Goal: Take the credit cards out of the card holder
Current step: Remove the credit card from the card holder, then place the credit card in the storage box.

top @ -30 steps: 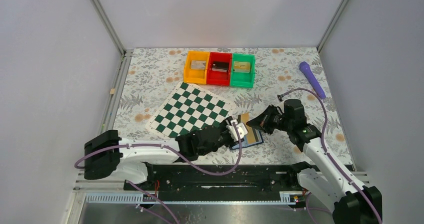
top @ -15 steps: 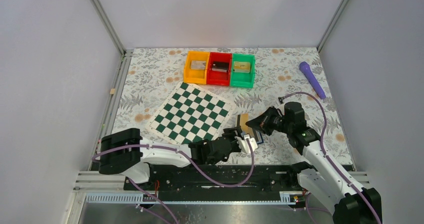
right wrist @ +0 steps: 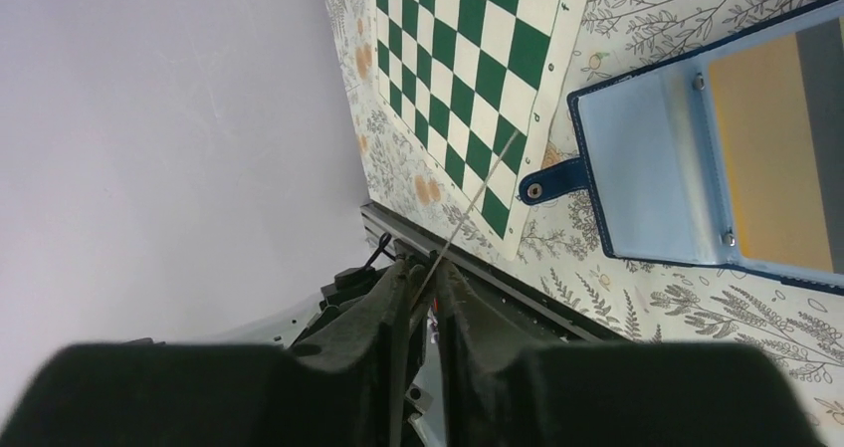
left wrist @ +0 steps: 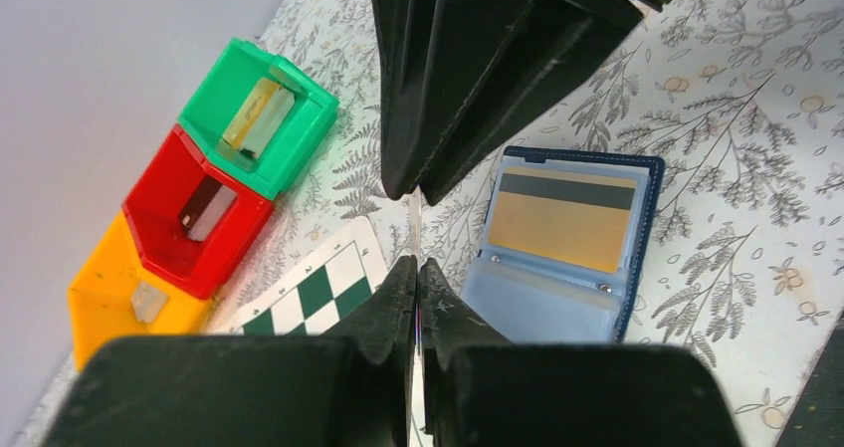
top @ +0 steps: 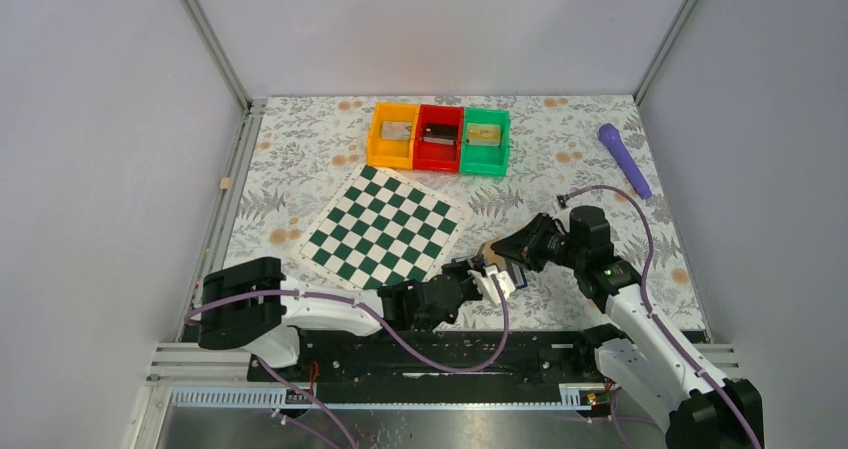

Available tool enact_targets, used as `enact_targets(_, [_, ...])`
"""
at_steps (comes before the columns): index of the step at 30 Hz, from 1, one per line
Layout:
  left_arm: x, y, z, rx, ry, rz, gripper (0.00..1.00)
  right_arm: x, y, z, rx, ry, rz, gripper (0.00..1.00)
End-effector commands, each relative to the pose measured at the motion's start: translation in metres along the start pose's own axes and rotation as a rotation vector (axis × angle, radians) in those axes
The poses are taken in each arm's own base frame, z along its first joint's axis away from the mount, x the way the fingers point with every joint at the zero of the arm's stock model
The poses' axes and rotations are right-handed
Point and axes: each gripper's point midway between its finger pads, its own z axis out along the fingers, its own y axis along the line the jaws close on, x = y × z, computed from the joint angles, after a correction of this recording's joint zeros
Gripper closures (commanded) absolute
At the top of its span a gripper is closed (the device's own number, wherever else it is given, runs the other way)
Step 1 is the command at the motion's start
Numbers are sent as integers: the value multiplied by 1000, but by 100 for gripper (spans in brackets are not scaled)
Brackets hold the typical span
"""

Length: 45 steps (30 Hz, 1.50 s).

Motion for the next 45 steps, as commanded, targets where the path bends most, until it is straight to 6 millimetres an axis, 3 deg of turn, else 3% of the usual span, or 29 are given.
enact_targets(1, [-29, 20, -9, -37, -70, -164, 100, -7, 25, -7, -71, -21, -132, 71])
enact_targets(4, [-27, 23, -17, 14, -56, -279, 100, -8, 38, -16, -107, -45, -248, 56])
enact_targets(7, [-25, 32, -27, 72, -46, -442, 100, -12, 49, -27, -125, -93, -360, 48])
enact_targets(12, [-23, 59, -43, 166, -44, -735, 100, -9, 72, -44, -213, -136, -562, 45])
enact_targets(17, [-33, 59, -64, 324, -55, -919, 100, 7, 97, -56, -385, -112, -706, 45])
enact_targets(20, [-40, 54, -76, 396, -61, -936, 100, 17, 109, -62, -498, -104, -762, 47])
enact_targets(25, [-31, 34, -88, 502, 91, -920, 100, 23, 97, -61, -415, -4, -896, 47])
enact_targets(32, [-31, 9, -95, 670, 258, -966, 100, 47, 78, -51, -347, 310, -797, 53])
enact_targets(33, [-37, 5, -96, 709, 268, -988, 100, 60, 72, -45, -338, 366, -799, 55])
enact_targets(36, [-46, 0, -96, 766, 263, -1016, 100, 72, 61, -37, -312, 400, -806, 57])
enact_targets(41, [-57, -5, -97, 838, 247, -1045, 100, 78, 60, -29, -337, 408, -791, 63])
enact_targets(45, [-62, -5, -98, 860, 228, -1052, 100, 85, 54, -25, -323, 449, -789, 60])
